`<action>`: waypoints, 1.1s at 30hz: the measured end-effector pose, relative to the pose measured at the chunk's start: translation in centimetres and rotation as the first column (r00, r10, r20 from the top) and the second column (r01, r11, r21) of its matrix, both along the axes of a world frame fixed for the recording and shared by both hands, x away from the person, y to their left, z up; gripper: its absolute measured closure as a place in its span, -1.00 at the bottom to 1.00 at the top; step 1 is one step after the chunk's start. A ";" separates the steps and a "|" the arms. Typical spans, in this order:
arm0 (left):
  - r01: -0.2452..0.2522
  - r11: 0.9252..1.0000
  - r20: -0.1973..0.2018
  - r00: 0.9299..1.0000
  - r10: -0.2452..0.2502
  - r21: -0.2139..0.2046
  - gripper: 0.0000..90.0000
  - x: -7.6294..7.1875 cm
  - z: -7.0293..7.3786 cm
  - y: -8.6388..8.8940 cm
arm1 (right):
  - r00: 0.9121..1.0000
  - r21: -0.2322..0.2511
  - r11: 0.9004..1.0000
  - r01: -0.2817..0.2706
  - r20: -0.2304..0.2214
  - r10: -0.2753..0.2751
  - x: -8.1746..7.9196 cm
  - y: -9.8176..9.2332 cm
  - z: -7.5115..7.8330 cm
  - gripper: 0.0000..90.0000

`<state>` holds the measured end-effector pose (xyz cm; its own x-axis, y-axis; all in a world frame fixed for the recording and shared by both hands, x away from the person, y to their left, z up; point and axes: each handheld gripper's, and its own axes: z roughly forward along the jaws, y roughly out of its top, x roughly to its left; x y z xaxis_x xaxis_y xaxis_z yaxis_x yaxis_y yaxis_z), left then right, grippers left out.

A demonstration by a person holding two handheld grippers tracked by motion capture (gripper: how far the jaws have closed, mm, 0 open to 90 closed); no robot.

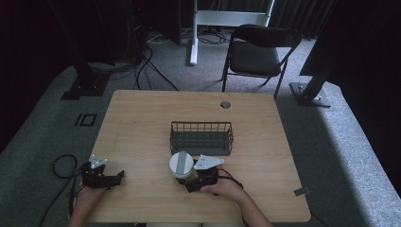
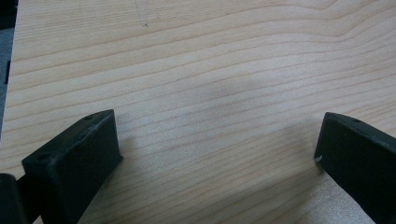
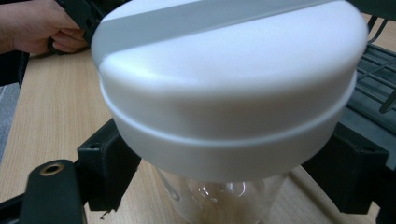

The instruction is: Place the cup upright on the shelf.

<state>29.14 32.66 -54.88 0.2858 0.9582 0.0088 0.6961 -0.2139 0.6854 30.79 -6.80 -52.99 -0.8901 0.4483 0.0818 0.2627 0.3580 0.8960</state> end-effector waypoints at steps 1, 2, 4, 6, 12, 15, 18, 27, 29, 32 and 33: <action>0.000 1.000 0.000 1.000 0.000 0.000 -1.00 0.0 0.0 0.0 | 1.000 0.000 1.000 0.000 0.000 0.000 0.0 0.0 0.0 -0.63; 0.000 1.000 0.000 1.000 0.000 0.000 -1.00 0.0 0.0 0.0 | 1.000 0.002 1.000 0.003 0.001 -0.003 0.0 0.1 0.0 -0.64; 0.000 1.000 0.000 1.000 0.000 0.000 -1.00 0.0 0.0 0.0 | 1.000 0.003 1.000 0.006 -0.001 -0.006 0.0 0.2 0.0 -0.64; 0.000 1.000 0.000 1.000 0.000 0.000 -1.00 0.0 0.0 0.0 | 1.000 0.005 1.000 0.008 0.001 -0.008 0.0 0.4 -0.1 -0.64; 0.000 1.000 0.000 1.000 0.000 0.000 -1.00 0.0 0.0 0.0 | 1.000 -0.003 1.000 0.003 0.002 -0.002 0.1 0.7 -0.2 -0.64; 0.000 1.000 0.000 1.000 0.000 0.000 -1.00 0.0 0.0 0.0 | 1.000 -0.006 1.000 0.002 -0.005 -0.002 0.1 0.9 -0.2 -0.64; 0.000 1.000 0.000 1.000 0.000 0.000 -1.00 0.0 0.0 0.0 | 1.000 -0.024 1.000 -0.011 0.012 0.011 0.0 1.1 -0.1 -0.62; 0.000 1.000 0.000 1.000 0.000 0.000 -1.00 0.0 0.0 0.0 | 0.999 -0.045 0.999 -0.010 0.035 0.012 -0.1 1.2 0.3 -0.59; 0.000 1.000 0.000 1.000 0.000 0.000 -1.00 0.0 0.0 0.0 | 0.999 -0.047 0.999 -0.013 0.036 0.014 -0.1 1.1 0.3 -0.59; 0.000 1.000 0.000 1.000 0.000 0.000 -1.00 0.0 0.0 0.0 | 1.000 -0.037 0.999 -0.009 0.024 0.010 0.0 1.0 0.6 -0.59; 0.000 1.000 0.000 1.000 0.000 0.000 -1.00 0.0 0.0 0.0 | 1.000 -0.033 0.999 -0.011 0.022 0.011 0.0 1.0 0.7 -0.59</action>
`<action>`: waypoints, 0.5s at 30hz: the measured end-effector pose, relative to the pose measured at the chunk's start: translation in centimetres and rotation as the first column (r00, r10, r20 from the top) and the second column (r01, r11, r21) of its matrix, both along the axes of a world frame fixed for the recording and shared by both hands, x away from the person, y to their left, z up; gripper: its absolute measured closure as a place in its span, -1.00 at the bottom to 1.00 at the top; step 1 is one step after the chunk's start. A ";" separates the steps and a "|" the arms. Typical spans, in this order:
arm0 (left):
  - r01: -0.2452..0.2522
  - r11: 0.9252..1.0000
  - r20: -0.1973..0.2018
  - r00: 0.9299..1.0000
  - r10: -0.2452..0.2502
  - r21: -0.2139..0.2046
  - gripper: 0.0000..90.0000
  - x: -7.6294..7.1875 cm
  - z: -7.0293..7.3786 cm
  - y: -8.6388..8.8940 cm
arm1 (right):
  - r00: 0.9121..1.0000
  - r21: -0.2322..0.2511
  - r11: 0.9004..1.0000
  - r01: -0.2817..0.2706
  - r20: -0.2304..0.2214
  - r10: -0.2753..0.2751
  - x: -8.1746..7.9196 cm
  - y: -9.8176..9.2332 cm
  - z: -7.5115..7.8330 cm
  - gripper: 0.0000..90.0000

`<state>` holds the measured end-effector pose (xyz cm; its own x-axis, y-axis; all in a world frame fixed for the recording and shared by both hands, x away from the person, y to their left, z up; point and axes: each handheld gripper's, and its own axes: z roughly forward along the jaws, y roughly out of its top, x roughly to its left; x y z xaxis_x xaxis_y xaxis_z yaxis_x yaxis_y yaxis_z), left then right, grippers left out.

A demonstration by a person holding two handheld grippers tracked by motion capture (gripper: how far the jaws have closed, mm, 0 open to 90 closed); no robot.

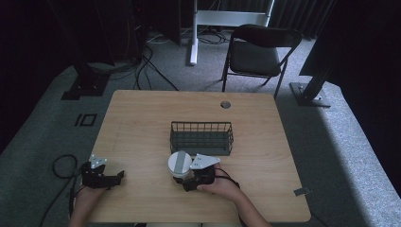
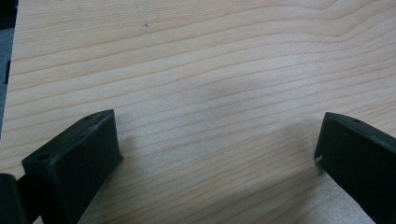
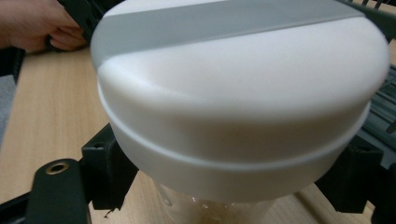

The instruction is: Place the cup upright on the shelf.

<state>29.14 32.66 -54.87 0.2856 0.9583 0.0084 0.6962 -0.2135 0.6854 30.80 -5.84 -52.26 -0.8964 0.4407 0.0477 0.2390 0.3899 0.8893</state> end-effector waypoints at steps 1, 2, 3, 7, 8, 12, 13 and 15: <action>0.000 1.000 0.000 1.000 0.000 0.000 -1.00 0.0 0.0 0.0 | 1.000 0.000 1.000 0.000 0.000 0.000 0.0 0.0 0.0 -0.59; 0.000 1.000 0.000 1.000 0.000 0.000 -1.00 0.0 0.0 0.0 | 1.000 0.006 1.000 0.001 0.004 -0.001 0.0 -0.1 0.3 -0.59; 0.000 1.000 0.000 1.000 0.000 0.000 -1.00 0.0 0.0 0.0 | 1.000 0.006 1.000 -0.002 0.000 0.002 0.0 -0.1 0.5 -0.59; 0.000 1.000 0.000 1.000 0.000 0.000 -1.00 0.0 0.0 0.0 | 1.000 0.022 1.000 0.011 0.007 -0.011 0.1 -0.3 1.1 -0.59; 0.000 1.000 0.000 1.000 0.000 0.000 -1.00 0.0 0.0 0.0 | 1.000 0.020 1.000 0.004 0.005 -0.004 0.1 -0.4 1.3 -0.59; 0.000 1.000 0.000 1.000 0.000 0.000 -1.00 0.0 0.0 0.0 | 1.000 0.027 1.000 0.013 0.006 -0.013 0.2 -0.6 1.8 -0.59; 0.000 1.000 0.000 1.000 0.000 0.000 -1.00 0.0 0.0 0.0 | 1.000 0.030 0.999 0.021 0.013 -0.022 0.2 -0.7 2.0 -0.59; 0.000 1.000 0.000 1.000 0.000 0.001 -1.00 0.0 0.0 0.0 | 0.999 0.038 0.999 0.031 0.011 -0.031 0.3 -0.9 2.6 -0.59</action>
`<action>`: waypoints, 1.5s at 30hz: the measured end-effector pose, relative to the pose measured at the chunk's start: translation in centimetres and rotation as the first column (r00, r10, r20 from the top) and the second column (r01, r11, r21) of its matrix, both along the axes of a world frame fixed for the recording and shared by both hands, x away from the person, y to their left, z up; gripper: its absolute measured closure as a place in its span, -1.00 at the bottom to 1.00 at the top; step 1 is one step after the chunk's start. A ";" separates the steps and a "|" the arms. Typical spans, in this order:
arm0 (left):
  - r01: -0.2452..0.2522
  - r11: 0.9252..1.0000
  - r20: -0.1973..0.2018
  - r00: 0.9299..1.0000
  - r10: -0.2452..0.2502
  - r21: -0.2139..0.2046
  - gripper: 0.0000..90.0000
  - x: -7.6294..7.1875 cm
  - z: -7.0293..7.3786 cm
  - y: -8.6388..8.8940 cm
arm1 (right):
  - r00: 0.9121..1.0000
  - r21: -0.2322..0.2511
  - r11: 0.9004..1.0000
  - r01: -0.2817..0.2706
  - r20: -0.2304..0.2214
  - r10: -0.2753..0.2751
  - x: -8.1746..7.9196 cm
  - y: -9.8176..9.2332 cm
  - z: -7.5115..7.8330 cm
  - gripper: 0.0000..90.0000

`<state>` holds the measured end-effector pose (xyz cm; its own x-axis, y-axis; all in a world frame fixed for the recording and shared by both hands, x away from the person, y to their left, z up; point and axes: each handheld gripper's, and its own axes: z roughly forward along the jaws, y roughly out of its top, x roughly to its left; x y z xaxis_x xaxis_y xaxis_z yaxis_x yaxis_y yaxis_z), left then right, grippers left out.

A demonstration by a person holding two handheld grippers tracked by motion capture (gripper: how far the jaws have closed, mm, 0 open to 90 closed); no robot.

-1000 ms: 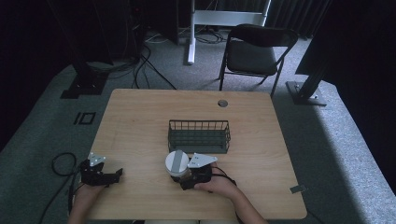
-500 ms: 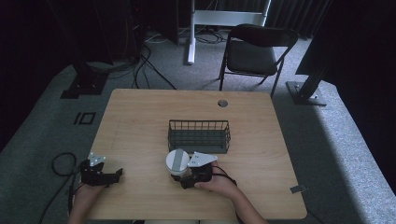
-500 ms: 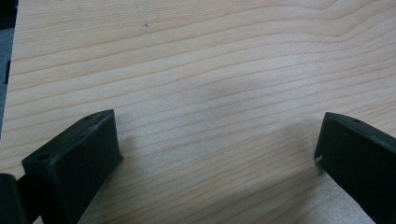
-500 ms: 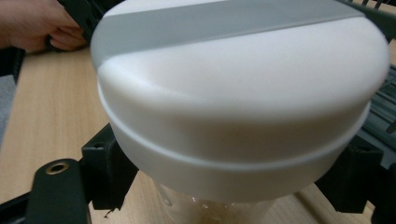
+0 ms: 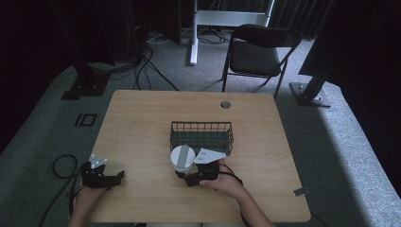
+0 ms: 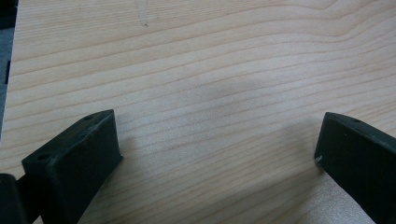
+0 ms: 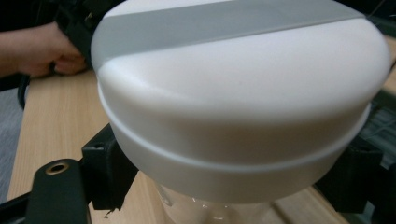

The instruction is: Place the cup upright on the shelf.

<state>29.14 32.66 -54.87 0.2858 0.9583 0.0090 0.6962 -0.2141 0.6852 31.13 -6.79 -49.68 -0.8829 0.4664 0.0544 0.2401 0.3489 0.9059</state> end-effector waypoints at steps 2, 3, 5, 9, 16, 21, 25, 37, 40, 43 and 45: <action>0.000 1.000 0.000 1.000 0.000 0.000 -1.00 0.0 0.0 0.0 | 1.000 0.007 1.000 0.004 0.008 -0.005 0.1 -0.2 0.4 -0.59; 0.000 1.000 0.000 1.000 0.000 0.000 -1.00 0.0 0.0 0.0 | 1.000 0.014 1.000 0.009 0.009 -0.010 0.2 -0.3 0.7 -0.59; 0.000 1.000 0.000 1.000 0.000 0.000 -1.00 0.0 0.0 0.0 | 1.000 0.023 1.000 0.015 0.015 -0.016 0.3 -0.4 1.2 -0.59; -0.001 1.000 0.000 1.000 0.001 -0.001 -1.00 0.0 0.0 0.0 | 0.999 0.044 0.999 0.026 0.033 -0.028 0.6 -0.8 2.3 -0.59; -0.001 1.000 0.001 1.000 0.001 -0.001 -1.00 0.0 0.0 0.0 | 0.997 0.070 0.996 0.061 0.050 -0.065 1.1 -1.1 3.8 -0.59; 0.000 1.000 0.000 1.000 0.000 -0.001 -1.00 0.0 0.0 0.0 | 0.992 0.095 0.991 0.098 0.066 -0.105 1.5 -1.4 5.0 -0.59; 0.000 1.000 0.000 1.000 0.000 -0.001 -1.00 0.0 0.0 0.0 | 0.988 0.090 0.988 0.125 0.080 -0.132 1.9 -1.7 5.5 -0.59; -0.001 1.000 0.001 1.000 0.001 -0.001 -1.00 0.0 0.0 0.0 | 0.940 0.108 0.942 0.318 0.098 -0.328 3.7 -3.3 6.2 -0.59; -0.001 1.000 0.001 1.000 0.001 -0.001 -1.00 0.0 0.0 0.0 | 0.917 0.108 0.920 0.376 0.102 -0.387 4.3 -3.9 6.3 -0.59; -0.001 1.000 0.001 1.000 0.001 -0.001 -1.00 0.0 0.0 0.0 | 0.893 0.101 0.897 0.430 0.103 -0.439 4.9 -4.4 6.3 -0.59; 0.000 1.000 0.001 1.000 0.000 -0.001 -1.00 0.0 0.0 0.0 | 0.879 0.084 0.886 0.455 0.114 -0.462 5.4 -4.6 6.2 -0.59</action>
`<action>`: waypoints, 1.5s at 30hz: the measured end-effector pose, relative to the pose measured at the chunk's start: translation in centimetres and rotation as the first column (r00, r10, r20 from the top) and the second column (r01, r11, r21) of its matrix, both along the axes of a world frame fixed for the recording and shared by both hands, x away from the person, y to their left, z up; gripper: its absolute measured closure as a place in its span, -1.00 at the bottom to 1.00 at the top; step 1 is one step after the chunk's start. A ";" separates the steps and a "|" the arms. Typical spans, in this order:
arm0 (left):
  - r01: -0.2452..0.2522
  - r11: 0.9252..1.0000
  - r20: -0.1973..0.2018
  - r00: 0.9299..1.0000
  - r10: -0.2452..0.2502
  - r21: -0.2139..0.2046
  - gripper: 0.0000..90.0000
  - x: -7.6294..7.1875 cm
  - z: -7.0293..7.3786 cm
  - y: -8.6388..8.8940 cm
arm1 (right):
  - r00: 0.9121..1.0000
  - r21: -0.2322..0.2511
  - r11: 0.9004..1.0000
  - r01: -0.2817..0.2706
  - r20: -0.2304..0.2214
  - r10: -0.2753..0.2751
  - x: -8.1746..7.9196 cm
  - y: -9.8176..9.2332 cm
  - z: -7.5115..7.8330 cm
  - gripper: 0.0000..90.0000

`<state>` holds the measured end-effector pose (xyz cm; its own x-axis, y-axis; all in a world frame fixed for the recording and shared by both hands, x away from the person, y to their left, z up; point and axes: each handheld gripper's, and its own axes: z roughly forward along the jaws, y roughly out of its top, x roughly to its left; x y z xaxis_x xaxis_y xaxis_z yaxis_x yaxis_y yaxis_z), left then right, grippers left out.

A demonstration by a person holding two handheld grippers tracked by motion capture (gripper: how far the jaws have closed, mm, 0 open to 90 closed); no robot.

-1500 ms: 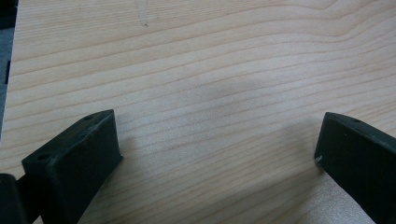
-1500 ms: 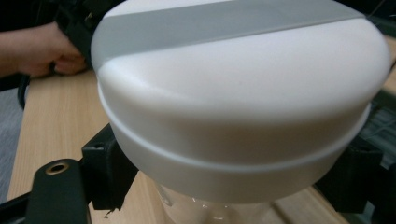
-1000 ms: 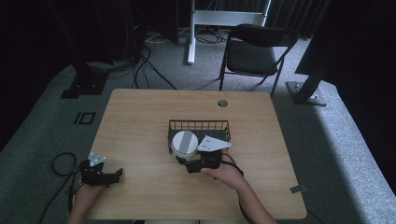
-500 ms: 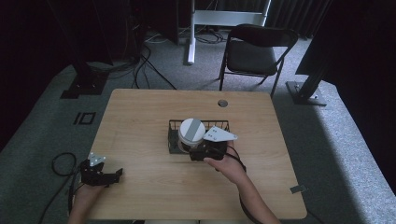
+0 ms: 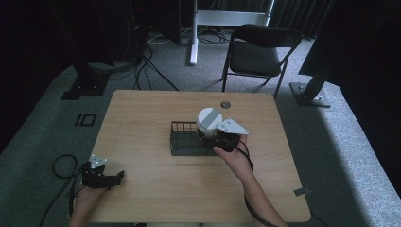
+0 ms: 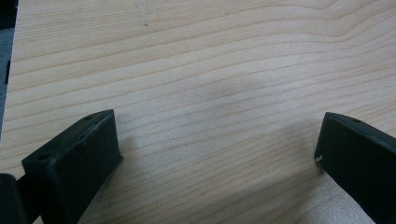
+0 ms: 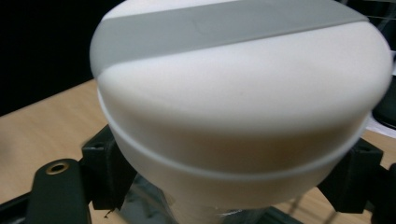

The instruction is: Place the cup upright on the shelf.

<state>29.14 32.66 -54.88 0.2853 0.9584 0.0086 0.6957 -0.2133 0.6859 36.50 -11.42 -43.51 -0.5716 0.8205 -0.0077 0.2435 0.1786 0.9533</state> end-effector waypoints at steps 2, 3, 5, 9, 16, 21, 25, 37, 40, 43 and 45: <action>0.000 1.000 0.000 1.000 0.000 0.000 -1.00 0.0 0.0 0.0 | 0.999 -0.011 0.999 0.033 -0.010 -0.033 0.5 -0.3 -0.2 -0.59; 0.000 1.000 0.000 1.000 0.000 0.000 -1.00 0.0 0.0 0.0 | 0.999 -0.012 0.999 0.051 -0.015 -0.051 0.7 -0.4 -0.3 -0.59; 0.000 1.000 0.000 1.000 0.000 0.000 -1.00 0.0 0.0 0.0 | 0.996 -0.024 0.996 0.084 -0.024 -0.084 1.0 -0.6 -0.5 -0.59; 0.000 1.000 0.000 1.000 0.000 0.000 -1.00 0.0 0.0 0.0 | 0.990 -0.042 0.990 0.132 -0.053 -0.134 1.6 -0.9 -1.3 -0.59; 0.000 1.000 -0.001 1.000 0.000 0.000 -1.00 0.0 0.0 0.0 | 0.977 -0.097 0.978 0.186 -0.090 -0.195 2.2 -0.9 -2.4 -0.59; 0.000 1.000 -0.001 1.000 0.000 0.000 -1.00 0.0 0.0 0.0 | 0.972 -0.113 0.975 0.191 -0.117 -0.204 2.5 -0.8 -2.9 -0.59; 0.000 1.000 -0.001 1.000 0.000 0.000 -1.00 0.0 0.0 0.0 | 0.970 -0.116 0.976 0.183 -0.141 -0.199 2.6 -0.7 -3.2 -0.59; 0.000 1.000 -0.001 1.000 0.000 0.000 -1.00 0.0 0.0 0.0 | 0.965 -0.151 0.972 0.179 -0.165 -0.203 3.0 -0.4 -3.8 -0.59; 0.000 1.000 -0.001 1.000 0.000 0.000 -1.00 0.0 0.0 0.0 | 0.964 -0.151 0.972 0.180 -0.170 -0.205 3.0 -0.4 -3.7 -0.59; 0.000 1.000 -0.001 1.000 0.000 0.000 -1.00 0.0 0.0 0.0 | 0.965 -0.155 0.972 0.178 -0.166 -0.204 2.9 -0.3 -3.8 -0.59; 0.000 1.000 -0.001 1.000 0.000 0.000 -1.00 0.0 0.0 0.0 | 0.967 -0.154 0.972 0.176 -0.160 -0.200 2.8 -0.4 -3.9 -0.59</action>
<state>29.14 32.66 -54.88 0.2854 0.9584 0.0083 0.6962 -0.2133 0.6855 39.32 -11.78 -47.37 -0.4094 0.9114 -0.0427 0.4444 0.2400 0.8631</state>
